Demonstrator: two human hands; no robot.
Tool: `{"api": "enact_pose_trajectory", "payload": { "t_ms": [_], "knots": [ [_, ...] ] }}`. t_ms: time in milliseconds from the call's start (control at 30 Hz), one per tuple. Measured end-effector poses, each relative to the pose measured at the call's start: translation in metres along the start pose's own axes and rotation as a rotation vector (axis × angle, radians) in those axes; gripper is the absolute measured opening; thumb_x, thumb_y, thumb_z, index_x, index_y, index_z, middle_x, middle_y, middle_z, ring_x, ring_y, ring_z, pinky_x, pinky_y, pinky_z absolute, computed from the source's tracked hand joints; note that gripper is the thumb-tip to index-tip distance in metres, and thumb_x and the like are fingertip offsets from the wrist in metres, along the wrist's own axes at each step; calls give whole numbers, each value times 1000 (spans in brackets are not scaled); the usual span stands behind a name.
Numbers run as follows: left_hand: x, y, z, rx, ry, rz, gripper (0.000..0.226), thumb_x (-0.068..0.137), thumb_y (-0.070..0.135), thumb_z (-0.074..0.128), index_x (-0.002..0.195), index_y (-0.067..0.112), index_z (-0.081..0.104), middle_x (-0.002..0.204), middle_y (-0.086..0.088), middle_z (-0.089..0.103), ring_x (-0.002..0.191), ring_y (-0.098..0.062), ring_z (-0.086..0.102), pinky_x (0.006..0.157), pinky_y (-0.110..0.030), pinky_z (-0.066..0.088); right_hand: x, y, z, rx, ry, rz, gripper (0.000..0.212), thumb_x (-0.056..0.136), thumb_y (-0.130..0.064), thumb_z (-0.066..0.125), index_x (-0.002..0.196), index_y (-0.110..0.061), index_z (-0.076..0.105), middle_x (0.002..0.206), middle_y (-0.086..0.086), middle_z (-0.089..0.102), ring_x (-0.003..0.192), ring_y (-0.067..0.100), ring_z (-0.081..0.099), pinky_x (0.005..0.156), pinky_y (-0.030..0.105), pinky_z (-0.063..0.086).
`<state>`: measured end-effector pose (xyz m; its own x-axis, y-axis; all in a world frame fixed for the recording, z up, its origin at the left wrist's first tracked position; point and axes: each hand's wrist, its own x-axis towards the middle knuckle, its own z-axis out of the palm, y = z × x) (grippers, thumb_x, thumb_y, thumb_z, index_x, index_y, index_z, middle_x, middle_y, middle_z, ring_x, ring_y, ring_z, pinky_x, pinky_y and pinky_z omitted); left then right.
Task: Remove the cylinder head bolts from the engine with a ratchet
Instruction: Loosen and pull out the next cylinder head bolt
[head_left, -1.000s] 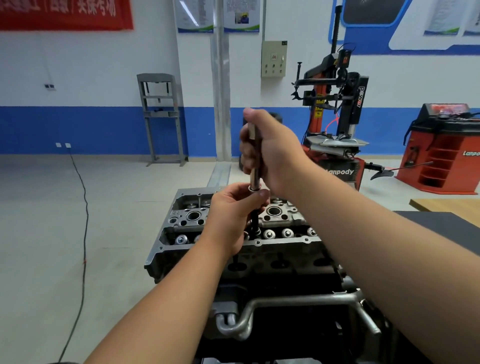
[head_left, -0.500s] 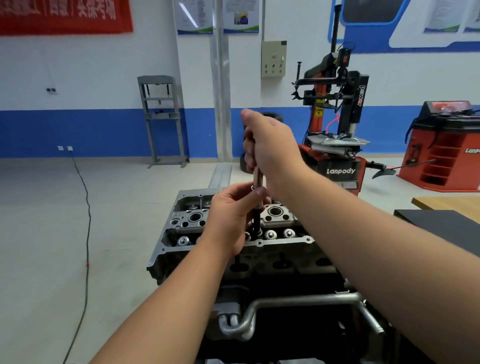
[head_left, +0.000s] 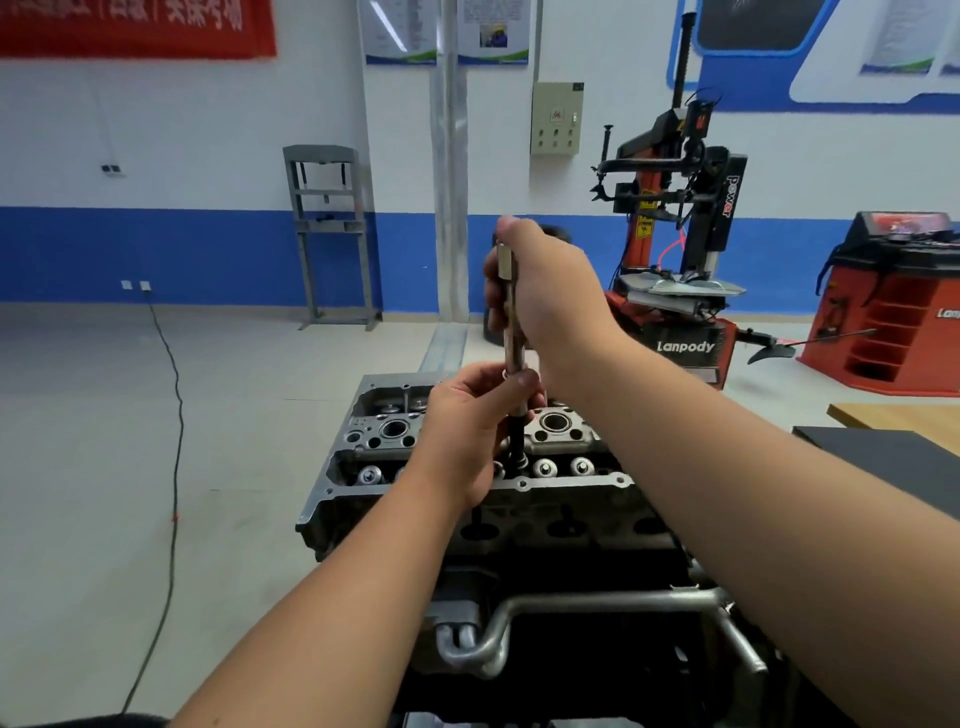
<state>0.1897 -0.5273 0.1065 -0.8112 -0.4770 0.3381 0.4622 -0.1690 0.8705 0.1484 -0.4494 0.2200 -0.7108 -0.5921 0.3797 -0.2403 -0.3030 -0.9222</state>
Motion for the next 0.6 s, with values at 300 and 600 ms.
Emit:
{"api": "enact_pose_trajectory", "payload": {
  "t_ms": [300,600],
  "knots": [
    [-2,0,0,85,-26,-42,23,78,26,80,94,13,69,79,-1,71,72,-14,65,73,-30,53,9,-3,-13,109,-374,98,42,91,-41,53,55,-21,41,47,-6,29,44,16,22,46,25,25],
    [3,-4,1,118,72,12,27,55,29,93,70,27,71,71,-2,65,69,-20,58,72,-36,51,-2,6,5,24,82,-61,27,92,-33,52,69,-19,55,53,-7,47,50,13,40,55,32,35]
  ]
}}
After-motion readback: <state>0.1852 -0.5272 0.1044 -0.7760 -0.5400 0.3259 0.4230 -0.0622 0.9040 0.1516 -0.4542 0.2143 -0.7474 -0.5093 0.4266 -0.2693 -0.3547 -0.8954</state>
